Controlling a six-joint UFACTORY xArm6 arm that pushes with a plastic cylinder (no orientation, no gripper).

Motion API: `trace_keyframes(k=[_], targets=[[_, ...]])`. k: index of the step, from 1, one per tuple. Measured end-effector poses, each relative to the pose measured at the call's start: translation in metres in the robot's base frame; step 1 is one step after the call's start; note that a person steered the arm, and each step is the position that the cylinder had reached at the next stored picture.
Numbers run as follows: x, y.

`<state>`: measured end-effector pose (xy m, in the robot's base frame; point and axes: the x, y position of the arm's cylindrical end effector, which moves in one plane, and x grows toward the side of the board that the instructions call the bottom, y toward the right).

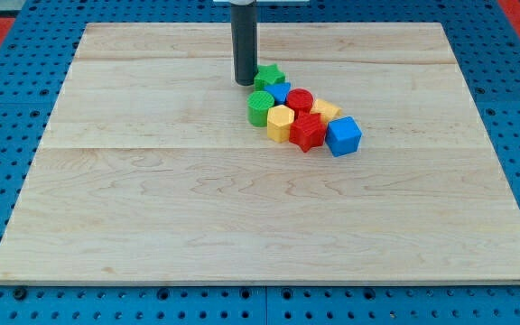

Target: Push the yellow hexagon diagonally to the top right

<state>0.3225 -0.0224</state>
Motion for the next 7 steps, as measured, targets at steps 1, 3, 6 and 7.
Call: trace_keyframes(k=[1,3,6,7], targets=[[0.007,-0.004],[0.041,-0.085],[0.101,-0.015],[0.092,0.01]])
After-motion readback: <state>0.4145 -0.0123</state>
